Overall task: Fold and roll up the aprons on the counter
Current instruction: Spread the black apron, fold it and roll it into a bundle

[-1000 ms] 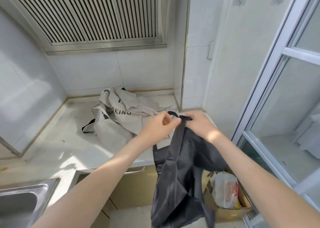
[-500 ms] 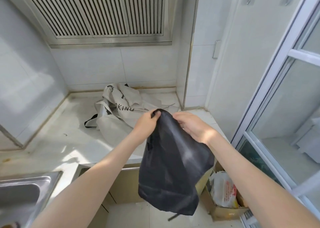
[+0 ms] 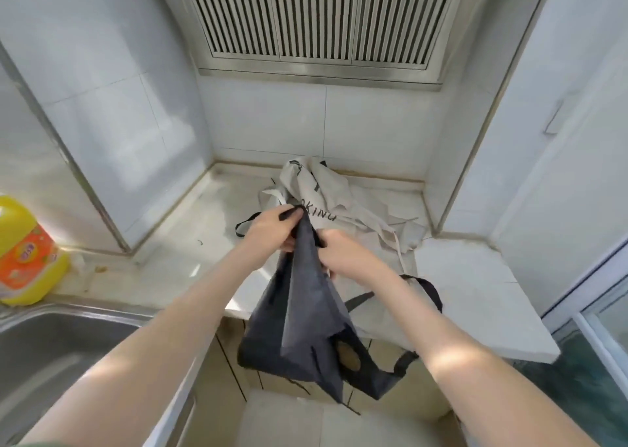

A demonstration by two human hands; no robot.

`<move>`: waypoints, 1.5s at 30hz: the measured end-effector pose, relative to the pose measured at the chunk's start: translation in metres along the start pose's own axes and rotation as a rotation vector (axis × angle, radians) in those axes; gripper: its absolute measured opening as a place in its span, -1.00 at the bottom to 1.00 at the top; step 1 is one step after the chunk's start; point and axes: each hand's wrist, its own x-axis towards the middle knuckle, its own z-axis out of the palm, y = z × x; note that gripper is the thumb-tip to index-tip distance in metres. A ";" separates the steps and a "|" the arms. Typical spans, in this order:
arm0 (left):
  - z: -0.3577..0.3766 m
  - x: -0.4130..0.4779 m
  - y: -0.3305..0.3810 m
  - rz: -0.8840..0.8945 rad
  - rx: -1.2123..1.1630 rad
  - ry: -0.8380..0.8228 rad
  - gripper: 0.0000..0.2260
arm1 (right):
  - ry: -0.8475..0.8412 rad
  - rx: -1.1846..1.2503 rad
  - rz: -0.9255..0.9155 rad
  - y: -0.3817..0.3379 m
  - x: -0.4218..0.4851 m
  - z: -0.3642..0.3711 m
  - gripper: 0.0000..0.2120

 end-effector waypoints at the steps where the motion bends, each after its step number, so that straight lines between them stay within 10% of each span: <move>1: -0.005 0.009 0.000 0.002 -0.062 -0.034 -0.79 | 0.055 0.012 0.000 -0.005 0.017 0.004 -0.87; 6: -0.045 0.037 -0.003 0.096 0.079 -0.353 -0.20 | 0.224 -0.103 0.042 -0.025 0.088 0.014 -0.76; 11: -0.079 0.084 -0.007 0.139 0.388 -0.361 -0.74 | 0.296 0.143 0.046 -0.020 0.106 0.003 -0.67; 18: -0.081 0.105 0.000 -0.079 -0.028 -0.257 -0.89 | 0.208 0.018 0.199 0.028 0.091 -0.021 -0.54; 25: -0.050 0.112 -0.010 0.131 0.488 -0.461 -0.78 | 0.291 0.171 0.337 0.049 0.073 -0.028 -0.73; 31: 0.001 0.112 -0.011 0.119 0.420 -0.457 -0.68 | 0.173 0.194 0.496 0.079 0.039 -0.046 -0.56; 37: 0.055 0.089 -0.004 0.260 0.509 -0.643 -0.69 | -0.129 0.363 0.612 0.096 -0.006 -0.053 -0.64; 45: 0.111 0.068 0.007 0.325 0.542 -0.810 -0.75 | -0.122 0.494 0.637 0.101 -0.057 -0.049 -0.86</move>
